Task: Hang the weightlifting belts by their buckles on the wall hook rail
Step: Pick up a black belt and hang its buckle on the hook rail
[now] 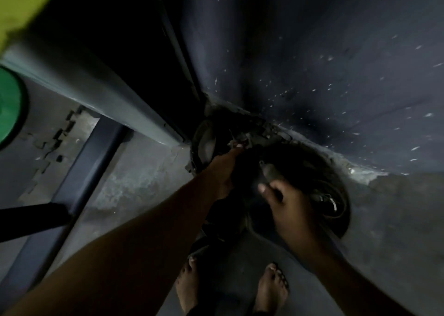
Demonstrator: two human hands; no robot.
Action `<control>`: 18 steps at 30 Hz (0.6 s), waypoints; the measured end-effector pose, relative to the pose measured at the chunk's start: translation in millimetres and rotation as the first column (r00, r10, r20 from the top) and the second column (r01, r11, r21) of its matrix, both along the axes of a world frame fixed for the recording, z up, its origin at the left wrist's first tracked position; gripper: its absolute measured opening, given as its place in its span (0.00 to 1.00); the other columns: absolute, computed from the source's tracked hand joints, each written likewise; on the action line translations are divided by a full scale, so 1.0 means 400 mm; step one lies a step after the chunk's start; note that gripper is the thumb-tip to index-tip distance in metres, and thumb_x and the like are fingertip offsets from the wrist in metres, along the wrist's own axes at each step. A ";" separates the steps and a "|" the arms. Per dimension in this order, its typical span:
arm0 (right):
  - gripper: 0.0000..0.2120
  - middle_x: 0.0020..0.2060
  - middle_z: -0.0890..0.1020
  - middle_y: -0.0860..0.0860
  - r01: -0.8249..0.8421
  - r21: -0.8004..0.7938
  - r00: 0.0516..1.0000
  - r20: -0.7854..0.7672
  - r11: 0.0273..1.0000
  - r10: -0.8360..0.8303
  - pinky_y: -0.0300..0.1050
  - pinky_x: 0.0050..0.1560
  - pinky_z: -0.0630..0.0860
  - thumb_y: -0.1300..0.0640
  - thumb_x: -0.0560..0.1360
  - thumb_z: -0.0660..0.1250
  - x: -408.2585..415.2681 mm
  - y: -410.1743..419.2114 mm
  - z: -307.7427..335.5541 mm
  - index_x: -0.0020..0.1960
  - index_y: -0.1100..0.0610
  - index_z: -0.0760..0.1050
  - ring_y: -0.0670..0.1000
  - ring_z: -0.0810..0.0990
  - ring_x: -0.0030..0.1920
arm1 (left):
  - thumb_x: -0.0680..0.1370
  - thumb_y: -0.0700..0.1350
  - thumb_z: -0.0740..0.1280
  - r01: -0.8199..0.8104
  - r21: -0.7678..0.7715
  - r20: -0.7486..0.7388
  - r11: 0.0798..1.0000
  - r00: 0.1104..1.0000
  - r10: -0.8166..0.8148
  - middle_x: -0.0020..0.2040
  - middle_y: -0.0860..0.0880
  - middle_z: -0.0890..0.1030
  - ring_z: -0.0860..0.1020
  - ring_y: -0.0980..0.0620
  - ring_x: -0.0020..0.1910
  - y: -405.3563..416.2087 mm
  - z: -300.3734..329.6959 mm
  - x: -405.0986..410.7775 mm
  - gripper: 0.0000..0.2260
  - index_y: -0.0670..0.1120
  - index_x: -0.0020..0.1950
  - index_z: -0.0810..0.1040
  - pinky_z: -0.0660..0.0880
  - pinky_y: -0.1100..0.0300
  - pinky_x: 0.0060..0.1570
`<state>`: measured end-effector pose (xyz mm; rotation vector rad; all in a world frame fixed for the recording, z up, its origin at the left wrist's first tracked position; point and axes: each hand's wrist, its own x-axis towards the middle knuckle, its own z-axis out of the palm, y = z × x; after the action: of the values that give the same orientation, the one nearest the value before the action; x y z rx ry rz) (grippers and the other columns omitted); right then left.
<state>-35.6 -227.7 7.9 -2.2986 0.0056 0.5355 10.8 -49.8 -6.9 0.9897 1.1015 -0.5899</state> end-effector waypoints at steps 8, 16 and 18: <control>0.21 0.35 0.81 0.36 -0.052 0.089 0.992 -0.113 0.995 0.061 0.43 0.47 0.76 0.30 0.78 0.60 -0.115 0.005 0.328 0.39 0.46 0.76 0.37 0.80 0.40 | 0.81 0.48 0.69 0.107 0.210 0.144 0.972 0.980 -0.139 0.50 0.45 0.85 0.84 0.48 0.49 -0.030 0.377 -0.126 0.11 0.42 0.58 0.81 0.82 0.57 0.52; 0.32 0.58 0.84 0.63 0.263 0.105 0.923 -0.317 0.959 -0.219 0.56 0.62 0.76 0.36 0.83 0.58 -0.101 0.042 0.826 0.63 0.64 0.80 0.61 0.81 0.62 | 0.84 0.45 0.65 0.181 0.206 0.328 0.962 0.913 -0.242 0.57 0.44 0.85 0.85 0.49 0.54 -0.075 0.819 -0.310 0.10 0.43 0.64 0.78 0.83 0.59 0.51; 0.27 0.58 0.84 0.53 0.359 0.192 0.889 -0.367 0.913 -0.273 0.52 0.62 0.75 0.37 0.83 0.60 -0.120 0.032 0.925 0.67 0.58 0.80 0.54 0.81 0.62 | 0.84 0.47 0.66 0.214 0.234 0.375 0.949 0.880 -0.291 0.59 0.47 0.85 0.84 0.50 0.57 -0.081 0.903 -0.360 0.11 0.47 0.65 0.78 0.82 0.55 0.57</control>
<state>-83.6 -214.9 377.9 -1.8794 0.4493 0.7009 -133.1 -82.3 354.2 1.3651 0.6657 -0.4652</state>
